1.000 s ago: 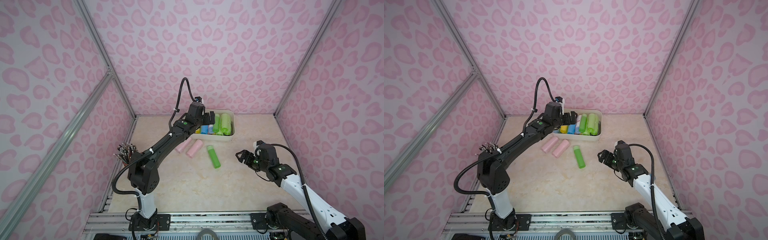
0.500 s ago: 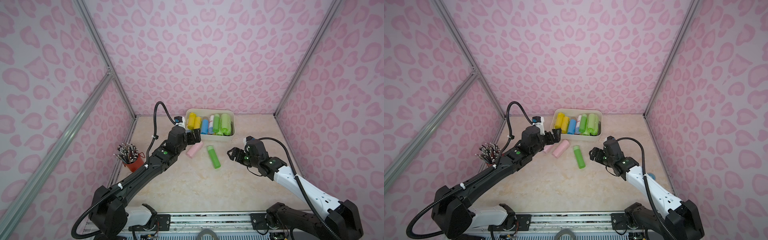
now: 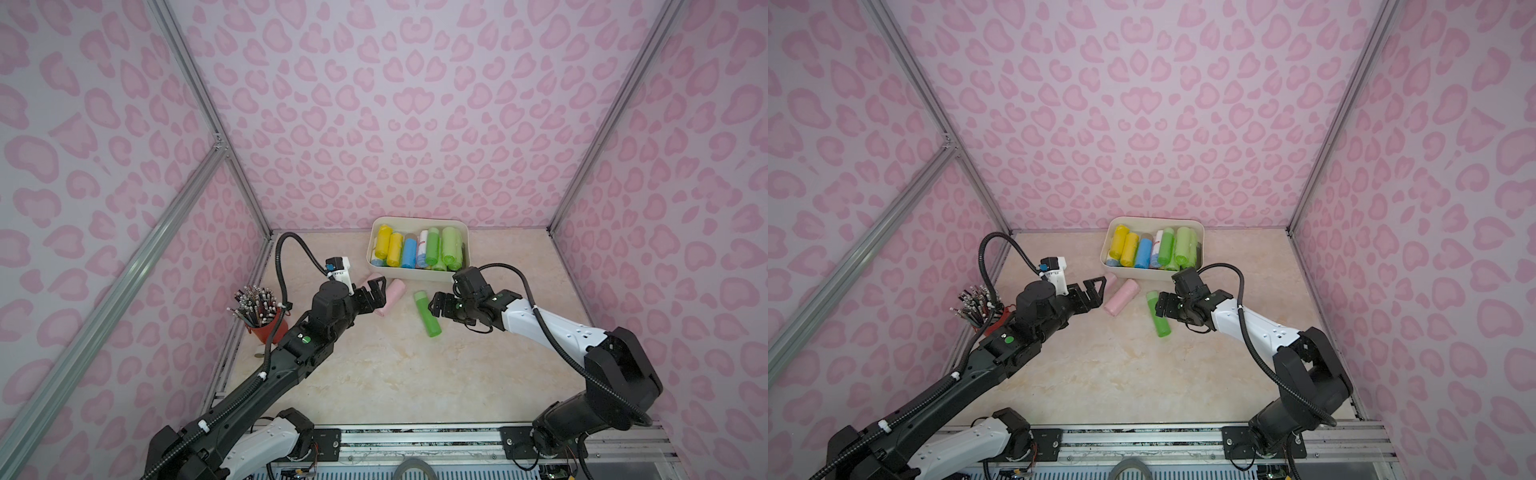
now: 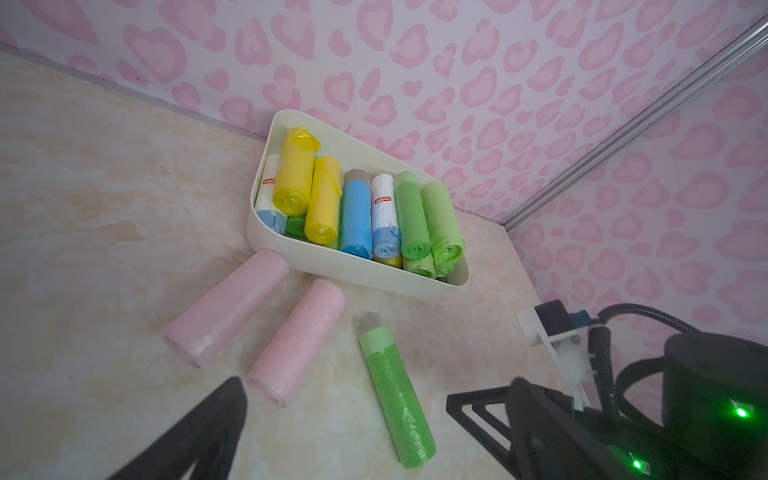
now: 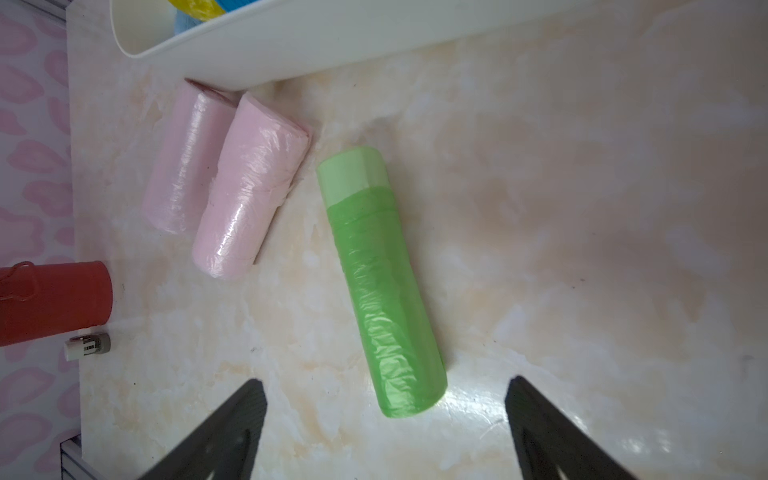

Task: Put the roll of trash bags into the storage box
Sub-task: Pick up the roll of trash bags from the center of the board.

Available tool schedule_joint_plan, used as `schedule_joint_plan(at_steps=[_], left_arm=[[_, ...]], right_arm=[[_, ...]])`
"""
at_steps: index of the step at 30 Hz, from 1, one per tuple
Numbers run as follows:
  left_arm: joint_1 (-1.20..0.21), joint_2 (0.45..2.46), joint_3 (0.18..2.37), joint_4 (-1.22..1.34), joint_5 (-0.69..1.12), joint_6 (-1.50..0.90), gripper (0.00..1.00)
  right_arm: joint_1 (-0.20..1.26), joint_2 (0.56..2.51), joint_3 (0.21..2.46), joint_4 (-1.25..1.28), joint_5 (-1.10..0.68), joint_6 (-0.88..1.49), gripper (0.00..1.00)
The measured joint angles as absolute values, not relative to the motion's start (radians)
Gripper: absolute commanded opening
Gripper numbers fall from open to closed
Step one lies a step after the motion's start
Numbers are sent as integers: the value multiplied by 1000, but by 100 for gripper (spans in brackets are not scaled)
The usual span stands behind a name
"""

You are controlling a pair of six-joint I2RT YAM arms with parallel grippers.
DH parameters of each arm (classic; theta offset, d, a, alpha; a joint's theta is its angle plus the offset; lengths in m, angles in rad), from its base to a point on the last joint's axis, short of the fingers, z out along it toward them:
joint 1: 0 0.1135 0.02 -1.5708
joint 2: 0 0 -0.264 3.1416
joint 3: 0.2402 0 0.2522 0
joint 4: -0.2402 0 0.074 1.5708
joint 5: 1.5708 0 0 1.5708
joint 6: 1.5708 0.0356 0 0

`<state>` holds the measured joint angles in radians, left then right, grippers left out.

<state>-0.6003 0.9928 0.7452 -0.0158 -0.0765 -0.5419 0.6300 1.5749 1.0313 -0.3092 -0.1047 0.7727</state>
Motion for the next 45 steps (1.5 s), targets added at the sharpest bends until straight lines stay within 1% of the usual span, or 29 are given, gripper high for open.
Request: schedule_joint_plan(at_steps=[2,3,4,7,8,10,15,18,25,32,37,39,41,43,45], left_arm=[[-599,978,723,-15,-73,-551,100],[-599,976,715,-14,-73,-558,100],[-599,976,709,-12,-73,-559,100],[-599,987,702,-10,-76,-566,100],[-599,996,702,-9,-80,-566,100],[-599,1015,715,-20,-81,-566,100],[-599,1026,724,-20,-79,-563,99],[-599,1031,724,-20,-78,-563,100],[-599,1046,733,-17,-84,-555,100],[-599,1059,736,-12,-94,-551,100],[-599,1081,741,-9,-100,-547,100],[-598,1087,741,-8,-100,-544,100],[-598,1090,741,-8,-100,-540,99],[-598,1090,738,-1,-100,-538,100],[-598,1088,727,0,-100,-537,100]], right_arm=[[630,1619,1062,-312,-104,761,80],[631,1643,1078,-315,-104,750,75],[632,1660,1089,-315,-104,747,72],[637,1722,1126,-323,-109,736,70],[640,1741,1139,-325,-112,735,66],[645,1771,1160,-331,-115,729,63],[663,1827,1195,-340,-115,722,61],[668,1855,1209,-351,-110,715,56],[704,1904,1279,-418,-47,673,58],[716,1940,1295,-450,1,652,58],[723,1956,1305,-465,27,643,46],[723,1961,1308,-469,30,643,43],[723,1962,1316,-477,33,642,37],[723,1962,1318,-482,38,643,33],[725,1962,1318,-484,40,643,26]])
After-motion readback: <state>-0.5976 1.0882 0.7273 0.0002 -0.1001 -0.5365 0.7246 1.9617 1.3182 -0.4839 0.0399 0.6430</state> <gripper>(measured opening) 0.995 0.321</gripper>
